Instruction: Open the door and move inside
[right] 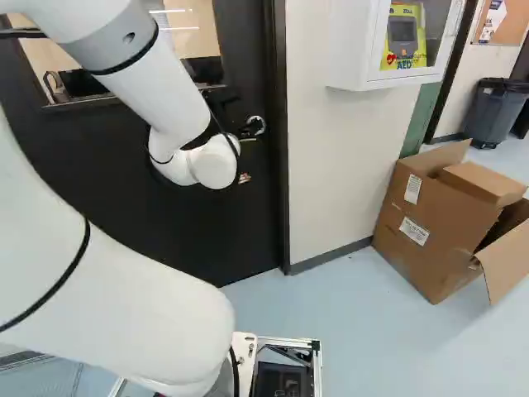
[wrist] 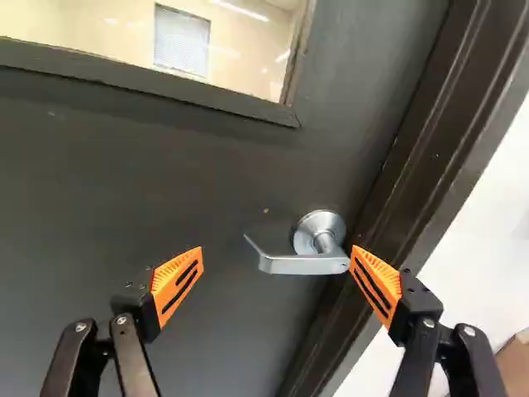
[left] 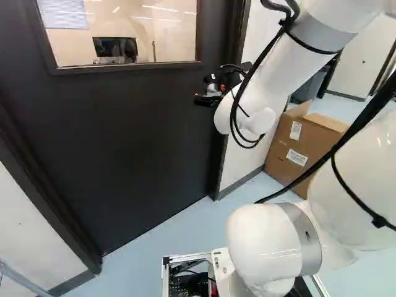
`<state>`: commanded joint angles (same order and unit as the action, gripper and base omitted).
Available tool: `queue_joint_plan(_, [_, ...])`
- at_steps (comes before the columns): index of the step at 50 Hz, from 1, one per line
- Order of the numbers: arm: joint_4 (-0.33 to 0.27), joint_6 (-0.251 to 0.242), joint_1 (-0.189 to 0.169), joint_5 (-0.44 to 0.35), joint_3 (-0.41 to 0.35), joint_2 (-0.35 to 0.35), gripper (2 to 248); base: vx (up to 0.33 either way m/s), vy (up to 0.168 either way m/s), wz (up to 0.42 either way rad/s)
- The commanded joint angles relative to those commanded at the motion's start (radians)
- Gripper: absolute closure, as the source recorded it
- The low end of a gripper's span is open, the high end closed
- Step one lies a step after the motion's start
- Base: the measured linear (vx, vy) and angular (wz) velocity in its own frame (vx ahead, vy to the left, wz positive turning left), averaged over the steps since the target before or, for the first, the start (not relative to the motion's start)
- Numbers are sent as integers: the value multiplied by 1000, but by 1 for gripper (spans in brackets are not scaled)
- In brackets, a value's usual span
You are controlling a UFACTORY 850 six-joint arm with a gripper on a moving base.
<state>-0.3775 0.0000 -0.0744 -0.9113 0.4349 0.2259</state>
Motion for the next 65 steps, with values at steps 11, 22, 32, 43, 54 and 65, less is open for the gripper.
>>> queue_joint_plan(11, [-61,0,0,-5,46,-24,3,0,0,0])
queue_joint_plan(22, [-101,0,2,-5,90,-44,3,0,0,0])
queue_joint_plan(32, [-106,0,3,-5,105,-55,3,0,0,0])
queue_joint_plan(43, [-106,0,9,-5,99,-70,3,0,0,0])
queue_joint_plan(54, [-106,0,22,-5,96,-94,3,0,0,0])
queue_joint_plan(65, [-106,0,40,-5,98,-123,3,0,0,0])
